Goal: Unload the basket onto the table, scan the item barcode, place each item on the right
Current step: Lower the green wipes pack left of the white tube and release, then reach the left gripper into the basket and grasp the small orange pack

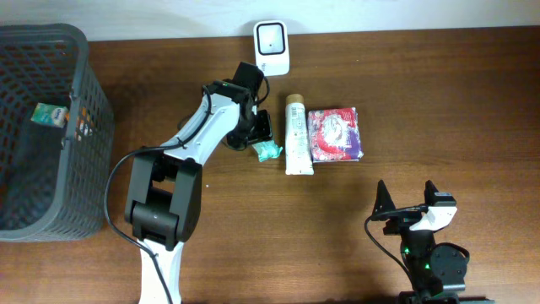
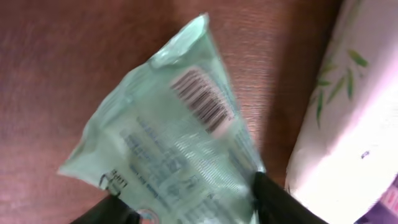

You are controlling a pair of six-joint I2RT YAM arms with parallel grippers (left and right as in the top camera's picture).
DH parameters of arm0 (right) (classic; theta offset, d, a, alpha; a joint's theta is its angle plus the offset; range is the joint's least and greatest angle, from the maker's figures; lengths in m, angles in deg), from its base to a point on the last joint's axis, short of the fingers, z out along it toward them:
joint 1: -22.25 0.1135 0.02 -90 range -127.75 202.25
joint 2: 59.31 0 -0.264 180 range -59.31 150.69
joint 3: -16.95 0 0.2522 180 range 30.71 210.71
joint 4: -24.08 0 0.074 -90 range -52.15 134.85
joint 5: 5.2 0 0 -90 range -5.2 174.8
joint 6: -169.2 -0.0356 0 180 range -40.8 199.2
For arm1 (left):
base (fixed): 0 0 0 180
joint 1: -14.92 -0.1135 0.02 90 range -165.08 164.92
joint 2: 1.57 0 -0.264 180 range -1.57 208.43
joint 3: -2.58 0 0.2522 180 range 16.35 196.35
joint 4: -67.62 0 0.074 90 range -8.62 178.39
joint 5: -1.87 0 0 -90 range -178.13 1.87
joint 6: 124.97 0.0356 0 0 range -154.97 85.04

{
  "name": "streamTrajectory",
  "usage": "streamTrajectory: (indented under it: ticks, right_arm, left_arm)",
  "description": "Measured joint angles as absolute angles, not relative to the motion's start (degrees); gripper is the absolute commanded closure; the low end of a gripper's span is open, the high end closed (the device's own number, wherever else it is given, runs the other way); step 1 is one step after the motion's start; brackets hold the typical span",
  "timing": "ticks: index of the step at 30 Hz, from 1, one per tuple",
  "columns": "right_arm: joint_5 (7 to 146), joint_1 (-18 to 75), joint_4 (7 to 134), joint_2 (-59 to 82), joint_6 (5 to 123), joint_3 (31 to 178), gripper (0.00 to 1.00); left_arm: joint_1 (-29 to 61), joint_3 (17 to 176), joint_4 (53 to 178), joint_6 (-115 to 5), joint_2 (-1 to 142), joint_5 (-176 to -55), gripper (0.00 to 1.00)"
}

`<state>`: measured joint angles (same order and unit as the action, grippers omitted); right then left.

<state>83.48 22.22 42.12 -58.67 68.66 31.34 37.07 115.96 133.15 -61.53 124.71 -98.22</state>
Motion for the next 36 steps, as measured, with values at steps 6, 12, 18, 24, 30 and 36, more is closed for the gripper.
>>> streamTrajectory:
  ticks: [6, 12, 18, 24, 30, 36]
  right_arm:
    - [83.48, 22.22, 42.1, -58.67, 68.66, 31.34, 0.01]
    - [83.48, 22.22, 42.1, -58.67, 68.68, 31.34, 0.01]
    - [83.48, 22.22, 42.1, -58.67, 68.63, 31.34, 0.01]
    - [83.48, 22.22, 42.12, -58.69, 68.66, 31.34, 0.01]
    - [83.48, 22.22, 42.12, -58.67, 68.68, 31.34, 0.01]
    - [83.48, 22.22, 42.1, -58.67, 68.66, 31.34, 0.01]
  left_arm:
    - [36.89, 115.96, 132.56, -45.99, 124.71, -98.2, 0.49]
    - [36.89, 119.7, 135.43, -37.34, 125.54, -100.14, 0.37]
    - [36.54, 133.38, 144.39, -34.5, 125.95, -101.23, 0.28]
    - [32.81, 156.53, 158.81, -34.19, 126.39, -100.82, 0.2]
    - [22.36, 187.04, 169.59, -34.12, 126.39, -100.51, 0.13]
    - [3.65, 195.78, 177.09, -44.86, 124.51, -88.82, 0.09]
